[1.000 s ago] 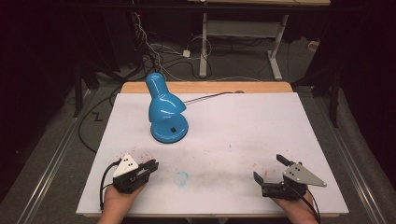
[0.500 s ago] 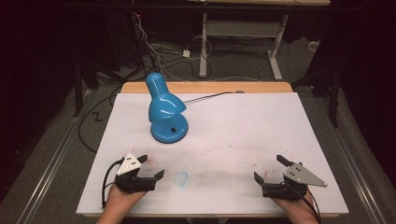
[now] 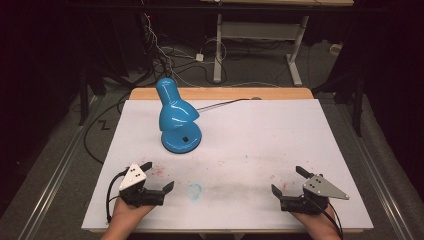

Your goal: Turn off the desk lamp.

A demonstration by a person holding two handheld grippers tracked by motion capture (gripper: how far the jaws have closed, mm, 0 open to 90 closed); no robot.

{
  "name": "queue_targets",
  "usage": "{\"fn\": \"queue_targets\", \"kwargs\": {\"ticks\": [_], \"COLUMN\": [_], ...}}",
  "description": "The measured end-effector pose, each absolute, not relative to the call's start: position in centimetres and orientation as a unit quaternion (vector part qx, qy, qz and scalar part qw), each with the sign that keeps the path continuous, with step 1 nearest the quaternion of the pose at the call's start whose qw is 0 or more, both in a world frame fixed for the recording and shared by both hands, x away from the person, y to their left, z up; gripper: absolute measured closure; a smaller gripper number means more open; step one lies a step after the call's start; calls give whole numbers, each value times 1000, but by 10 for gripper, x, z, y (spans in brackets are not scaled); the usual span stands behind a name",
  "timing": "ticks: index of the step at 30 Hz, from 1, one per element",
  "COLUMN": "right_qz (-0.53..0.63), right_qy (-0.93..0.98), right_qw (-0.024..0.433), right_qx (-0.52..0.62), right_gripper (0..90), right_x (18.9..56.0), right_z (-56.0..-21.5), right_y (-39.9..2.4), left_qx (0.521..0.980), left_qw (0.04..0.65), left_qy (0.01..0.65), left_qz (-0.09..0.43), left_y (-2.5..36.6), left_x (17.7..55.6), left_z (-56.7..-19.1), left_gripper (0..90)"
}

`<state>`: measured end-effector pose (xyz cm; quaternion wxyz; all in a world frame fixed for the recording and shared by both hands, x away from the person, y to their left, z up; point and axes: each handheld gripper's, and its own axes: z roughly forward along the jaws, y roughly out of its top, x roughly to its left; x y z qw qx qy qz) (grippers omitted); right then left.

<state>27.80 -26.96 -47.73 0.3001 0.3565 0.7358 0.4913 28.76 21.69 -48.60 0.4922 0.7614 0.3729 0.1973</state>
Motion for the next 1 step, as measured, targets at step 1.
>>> {"fn": "queue_targets", "kwargs": {"ticks": [1], "right_qz": [492], "right_qy": [735], "right_qw": [301], "right_qx": [356], "right_gripper": [5], "right_x": [278], "right_z": [-477], "right_y": [-269], "left_qx": [761], "left_qw": [492], "left_qy": [374], "left_qz": [198], "left_y": [217], "left_x": [287], "left_z": [-486], "left_gripper": [0]}}
